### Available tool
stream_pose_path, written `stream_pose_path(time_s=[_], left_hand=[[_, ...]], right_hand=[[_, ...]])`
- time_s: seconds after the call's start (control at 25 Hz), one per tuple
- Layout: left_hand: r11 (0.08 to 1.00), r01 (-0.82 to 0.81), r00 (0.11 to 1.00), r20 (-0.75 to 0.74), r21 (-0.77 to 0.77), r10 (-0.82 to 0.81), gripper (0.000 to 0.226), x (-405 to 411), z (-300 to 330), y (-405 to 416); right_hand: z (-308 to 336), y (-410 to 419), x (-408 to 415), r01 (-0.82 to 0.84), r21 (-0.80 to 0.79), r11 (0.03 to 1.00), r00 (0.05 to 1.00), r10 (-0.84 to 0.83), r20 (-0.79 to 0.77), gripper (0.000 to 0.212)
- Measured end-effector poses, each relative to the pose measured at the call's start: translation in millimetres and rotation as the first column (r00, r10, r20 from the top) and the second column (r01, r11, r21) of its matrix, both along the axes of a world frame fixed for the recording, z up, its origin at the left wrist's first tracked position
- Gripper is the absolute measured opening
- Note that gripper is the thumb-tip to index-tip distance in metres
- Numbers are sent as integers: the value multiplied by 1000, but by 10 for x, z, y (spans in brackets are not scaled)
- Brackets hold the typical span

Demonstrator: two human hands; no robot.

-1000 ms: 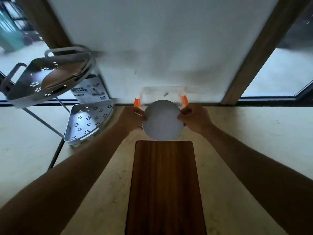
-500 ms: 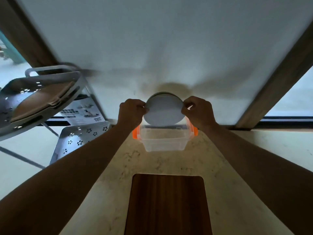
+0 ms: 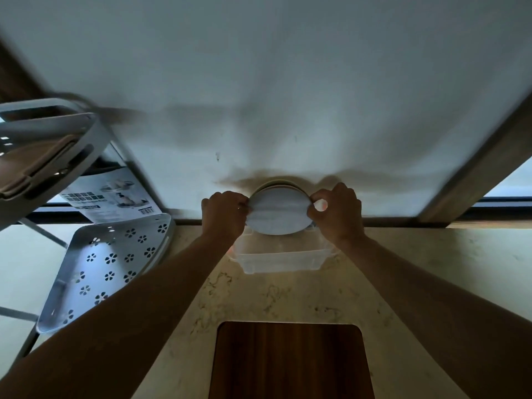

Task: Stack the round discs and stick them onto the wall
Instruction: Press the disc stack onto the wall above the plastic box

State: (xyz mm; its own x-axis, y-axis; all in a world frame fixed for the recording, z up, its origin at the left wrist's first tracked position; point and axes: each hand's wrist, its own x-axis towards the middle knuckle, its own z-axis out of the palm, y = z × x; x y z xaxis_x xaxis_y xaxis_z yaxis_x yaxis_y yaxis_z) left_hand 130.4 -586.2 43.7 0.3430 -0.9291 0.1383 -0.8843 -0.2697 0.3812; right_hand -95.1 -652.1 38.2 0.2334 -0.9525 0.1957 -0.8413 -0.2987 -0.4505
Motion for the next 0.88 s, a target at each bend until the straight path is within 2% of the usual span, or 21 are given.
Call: stream_pose_path(time_s=[0.24, 0.52, 0.68, 0.88], left_hand=[[999, -37, 994, 102, -36, 40, 22, -58, -90, -23], [984, -89, 996, 8, -152, 92, 18, -87, -112, -5], [981, -106, 989, -120, -161, 87, 18, -54, -3, 17], [977, -115, 981, -176, -181, 83, 19, -17, 315, 228]], right_hand=[[-78, -9, 21, 67, -61, 996, 994, -72, -80, 18], [-106, -23, 28, 99, -78, 992, 991, -105, -79, 21], [6, 25, 21, 60, -54, 997, 989, -67, -132, 29], [402, 225, 83, -42, -38, 998, 987, 36, -154, 37]])
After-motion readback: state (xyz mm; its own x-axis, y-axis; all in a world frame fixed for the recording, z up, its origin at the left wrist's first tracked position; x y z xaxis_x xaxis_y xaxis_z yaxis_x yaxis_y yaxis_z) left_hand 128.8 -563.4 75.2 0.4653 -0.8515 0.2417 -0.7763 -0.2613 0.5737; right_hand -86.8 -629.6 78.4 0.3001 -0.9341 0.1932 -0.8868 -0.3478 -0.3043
